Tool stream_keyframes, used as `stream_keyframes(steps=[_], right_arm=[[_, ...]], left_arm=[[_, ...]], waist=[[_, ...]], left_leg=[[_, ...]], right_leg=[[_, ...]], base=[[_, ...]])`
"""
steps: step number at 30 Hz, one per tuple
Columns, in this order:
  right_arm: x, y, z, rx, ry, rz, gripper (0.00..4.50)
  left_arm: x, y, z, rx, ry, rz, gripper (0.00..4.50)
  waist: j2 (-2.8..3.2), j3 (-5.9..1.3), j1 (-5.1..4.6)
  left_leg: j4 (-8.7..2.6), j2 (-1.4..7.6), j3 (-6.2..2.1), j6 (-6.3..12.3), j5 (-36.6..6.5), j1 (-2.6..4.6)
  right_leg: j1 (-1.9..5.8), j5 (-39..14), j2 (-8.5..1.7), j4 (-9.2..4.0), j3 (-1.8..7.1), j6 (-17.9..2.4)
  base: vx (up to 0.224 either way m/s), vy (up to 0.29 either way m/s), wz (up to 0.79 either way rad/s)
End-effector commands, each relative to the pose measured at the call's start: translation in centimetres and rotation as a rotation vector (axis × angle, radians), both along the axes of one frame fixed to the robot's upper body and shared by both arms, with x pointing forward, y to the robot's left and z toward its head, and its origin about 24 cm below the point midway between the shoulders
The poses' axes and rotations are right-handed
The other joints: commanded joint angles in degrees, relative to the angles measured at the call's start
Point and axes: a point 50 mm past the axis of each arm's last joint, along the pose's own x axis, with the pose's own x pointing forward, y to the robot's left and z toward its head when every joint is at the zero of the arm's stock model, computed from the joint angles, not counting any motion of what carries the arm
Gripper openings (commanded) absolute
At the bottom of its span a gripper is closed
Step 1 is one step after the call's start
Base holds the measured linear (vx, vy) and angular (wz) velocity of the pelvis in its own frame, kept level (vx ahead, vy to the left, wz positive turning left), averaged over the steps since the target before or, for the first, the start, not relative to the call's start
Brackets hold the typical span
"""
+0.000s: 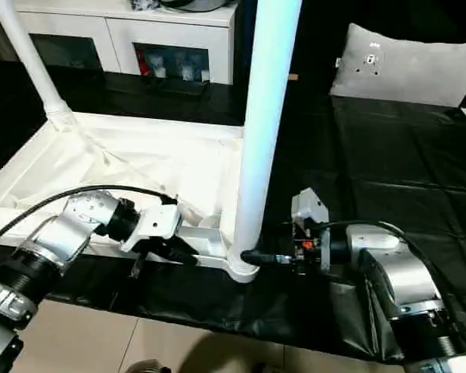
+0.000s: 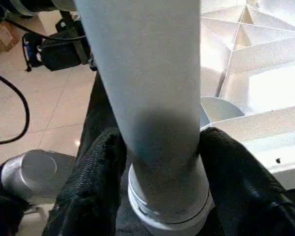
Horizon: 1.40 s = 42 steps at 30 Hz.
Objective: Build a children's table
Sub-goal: Rotate leg to tighten
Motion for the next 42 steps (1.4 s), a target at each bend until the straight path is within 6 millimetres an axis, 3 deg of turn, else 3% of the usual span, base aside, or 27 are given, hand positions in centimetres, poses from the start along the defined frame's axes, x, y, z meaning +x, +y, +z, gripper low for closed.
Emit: stream_keyframes(steps=[1, 6, 14, 17, 18, 20, 21, 22, 23, 24, 25, 26, 27, 28, 29, 30, 31, 32, 33, 34, 35, 36, 37, 38, 42], right_arm=[[-0.1, 0.4, 0.3, 0.011, -0.003, 0.033, 2.2], [-0.3, 0.7, 0.2, 0.019, 0.01, 0.047, 1.93], [-1.2, 1.2, -0.1, 0.058, 0.056, 0.015, 1.91], [-1.6, 2.0, -0.5, 0.081, 0.086, -0.052, 1.91], [-1.6, 2.3, -0.7, 0.081, 0.095, -0.087, 1.91], [-1.5, 2.8, -1.0, 0.076, 0.094, -0.146, 1.91], [-0.7, 3.9, -1.6, 0.068, 0.075, -0.306, 1.91], [-0.4, 4.3, -1.8, 0.066, 0.07, -0.374, 1.91], [0.1, 4.8, -1.9, 0.072, 0.067, -0.463, 1.91], [0.1, 4.8, -1.9, 0.072, 0.067, -0.463, 1.91], [0.4, 5.1, -1.9, 0.077, 0.069, -0.51, 1.91], [0.9, 5.4, -1.9, 0.085, 0.071, -0.587, 1.91], [1.6, 5.9, -1.8, 0.091, 0.071, -0.688, 1.91], [1.9, 6.2, -1.8, 0.092, 0.073, -0.754, 1.9], [2.0, 6.3, -1.7, 0.093, 0.074, -0.769, 1.9], [2.6, 6.5, -1.7, 0.099, 0.078, -0.85, 1.9], [3.1, 6.7, -1.6, 0.111, 0.078, -0.917, 1.9], [3.5, 6.8, -1.5, 0.122, 0.077, -0.978, 1.9], [4.0, 7.1, -1.3, 0.134, 0.059, -1.009, 1.9], [4.0, 7.1, -1.3, 0.134, 0.059, -1.009, 1.9], [4.1, 7.4, -1.1, 0.149, 0.046, -1.006, 2.25], [4.2, 7.5, -1.0, 0.154, 0.041, -1.006, 2.45], [4.3, 7.6, -0.7, 0.177, 0.018, -1.014, 2.45], [4.3, 7.4, -0.6, 0.179, 0.008, -1.011, 2.61], [4.0, 6.0, -0.2, 0.167, -0.062, -0.978, 2.97]], left_arm=[[0.2, -0.8, 0.9, -0.001, -0.029, -0.067, 0.0], [0.3, -0.7, 0.7, -0.007, -0.027, -0.058, 0.0], [0.3, -1.0, 0.6, -0.063, -0.01, 0.02, 0.0], [0.6, -1.6, 0.5, -0.1, -0.007, 0.115, 0.0], [0.6, -2.0, 0.5, -0.119, -0.002, 0.15, 0.0], [0.7, -2.4, 0.5, -0.138, 0.001, 0.189, 0.0], [0.7, -3.6, 0.6, -0.17, 0.009, 0.259, 0.0], [0.7, -4.1, 0.6, -0.183, 0.013, 0.288, 0.0], [0.9, -4.8, 0.6, -0.203, 0.018, 0.337, 0.0], [0.9, -4.8, 0.6, -0.203, 0.018, 0.337, 0.0], [1.0, -5.2, 0.7, -0.214, 0.022, 0.366, 0.0], [1.2, -5.9, 0.8, -0.232, 0.022, 0.409, 0.0], [1.5, -6.7, 0.9, -0.249, 0.015, 0.471, 0.0], [1.7, -7.2, 1.0, -0.257, 0.01, 0.511, 0.0], [1.8, -7.3, 1.0, -0.261, 0.009, 0.519, 0.0], [2.0, -7.8, 1.1, -0.276, 0.001, 0.565, 0.0], [2.3, -8.3, 1.2, -0.29, -0.013, 0.604, 0.0], [2.5, -8.7, 1.4, -0.301, -0.026, 0.644, 0.0], [2.7, -9.0, 1.6, -0.313, -0.044, 0.691, 0.0], [2.7, -9.0, 1.6, -0.313, -0.044, 0.691, 0.0], [2.8, -9.0, 1.7, -0.315, -0.06, 0.715, 0.0], [2.8, -9.0, 1.7, -0.313, -0.066, 0.717, 0.0], [2.9, -8.9, 1.8, -0.304, -0.091, 0.731, 0.0], [2.9, -8.8, 1.8, -0.298, -0.098, 0.725, 0.0], [2.7, -7.8, 1.5, -0.27, -0.11, 0.694, 0.0]], waist=[[-0.77, -4.48, -0.05], [-0.57, -4.34, -0.03], [-0.45, -4.25, 0.1], [-0.28, -3.64, -0.18], [-0.15, -3.12, -0.51], [-0.12, -2.85, -1.09], [0.38, -2.62, -1.67], [0.41, -2.55, -2.15], [0.45, -2.54, -3.11], [1.07, -2.33, -4.51], [1.2, -2.34, -5.2], [3.16, -2.22, -4.23], [1.87, -1.37, -5.26], [0.68, -1.36, -5.51], [-1.37, -1.47, -4.83], [-2.03, -1.64, -5.09], [-1.54, -2.67, -4.79], [-0.55, -3.01, -4.39], [0.37, -3.76, -4.44], [0.46, -3.84, -4.57], [0.6, -4.03, -4.69], [0.28, -4.02, -4.97], [0.06, -4.01, -4.92], [0.23, -4.1, -4.7], [0.25, -4.32, -4.39]], left_leg=[[-3.73, 0.63, 0.91, 4.52, -6.46, -0.19], [-3.81, 0.67, 0.85, 4.32, -7.11, -0.16], [-3.88, 0.75, 0.8, 4.1, -6.96, -0.04], [-4.11, 0.63, 0.83, 3.29, -9.7, 0.25], [-4.13, 0.33, 0.86, 2.67, -12.68, 0.76], [-3.9, -0.03, 0.67, 1.86, -15.94, 1.58], [-4.13, 0.26, 0.42, 1.26, -17.46, 1.83], [-3.94, 0.1, 0.47, 1.06, -18.48, 2.11], [-3.84, -0.05, 0.08, 0.6, -20.3, 2.21], [-4.56, 1.05, -0.76, 0.71, -23.94, 1.88], [-5.53, 2.27, -1.66, 0.97, -26.64, 0.79], [-9.47, 6.97, -4.06, 1.27, -37.13, -0.95], [-10.82, 6.52, -3.54, 0.49, -41.85, 1.05], [-8.81, 3.61, -2.65, -0.68, -41.03, 2.28], [-2.7, -2.48, -0.35, -1.8, -26.71, 4.29], [0.33, -3.63, 0.52, 0.66, -15.53, 3.74], [-1.32, -3.06, -0.12, 1.0, -11.42, 0.65], [-2.66, -2.1, -0.55, 0.66, -9.22, -0.56], [-3.85, -0.76, -1.18, 0.85, -6.14, -0.72], [-4.05, -0.3, -1.42, 1.1, -4.89, -1.09], [-4.04, 0.14, -1.43, 1.7, -2.28, -0.78], [-3.88, 0.03, -1.04, 2.94, -1.86, -0.77], [-3.79, -0.14, -0.82, 3.47, -1.83, -0.79], [-3.72, -0.34, -0.58, 4.58, -1.15, -0.86], [-3.38, -0.13, -0.59, 7.32, 2.88, -1.05]], right_leg=[[4.63, -23.28, -2.84, -4.45, 2.82, -3.81], [4.68, -23.47, -2.88, -4.44, 2.77, -4.06], [4.58, -23.58, -2.8, -4.62, 2.79, -3.72], [4.43, -27.5, -2.75, -5.47, 2.46, -2.87], [4.17, -32.33, -2.79, -6.29, 1.97, -1.48], [4.11, -37.6, -2.86, -7.52, 1.0, 1.08], [4.05, -38.29, -2.86, -8.1, 0.47, 1.78], [3.96, -38.5, -2.68, -8.65, -0.08, 2.19], [4.51, -38.94, -2.45, -9.32, -1.48, 3.76], [5.73, -37.58, -2.29, -9.52, -2.8, 4.9], [7.19, -35.34, -2.37, -8.27, -2.79, 5.5], [9.47, -23.65, -2.67, 1.69, 1.1, 2.28], [6.44, -11.54, -2.5, 2.87, 4.02, -1.19], [5.55, -18.76, -2.58, -0.06, 4.46, -1.54], [2.46, -47.85, -4.02, -7.67, 2.69, 3.31], [2.16, -57.38, -5.41, -9.23, 2.28, 5.42], [5.25, -53.48, -5.44, -7.09, 2.56, 6.2], [5.47, -48.18, -4.72, -7.0, 2.13, 6.64], [5.65, -33.81, -3.96, -5.54, 2.52, 2.59], [5.82, -26.91, -3.6, -4.82, 2.55, 0.51], [5.62, -16.76, -2.93, -3.79, 2.86, -3.52], [5.56, -13.42, -2.67, -3.45, 3.01, -6.31], [5.57, -12.62, -2.75, -3.42, 3.17, -7.32], [5.73, -11.44, -2.85, -3.26, 3.27, -8.62], [5.78, -6.69, -2.8, -2.58, 3.3, -10.03]], base=[[0.0, 0.0, 0.0], [0.0, 0.0, 0.0], [0.0, 0.0, 0.0], [0.0, 0.0, 0.0], [0.0, 0.0, 0.0], [0.0, 0.0, 0.0], [0.0, 0.0, 0.0], [0.0, 0.0, 0.0], [0.0, 0.0, 0.0], [0.0, 0.0, 0.0], [-0.053, 0.027, -0.18], [0.0, 0.0, 0.0], [0.0, 0.0, 0.0], [0.0, 0.0, 0.0], [0.0, 0.0, 0.0], [0.0, 0.0, 0.0], [0.065, 0.01, -0.2], [0.068, 0.002, -0.26], [0.068, 0.002, -0.26], [0.0, 0.0, 0.0], [0.0, 0.0, 0.0], [0.0, 0.0, 0.0], [0.0, 0.0, 0.0], [0.0, 0.0, 0.0], [0.0, 0.0, 0.0]])
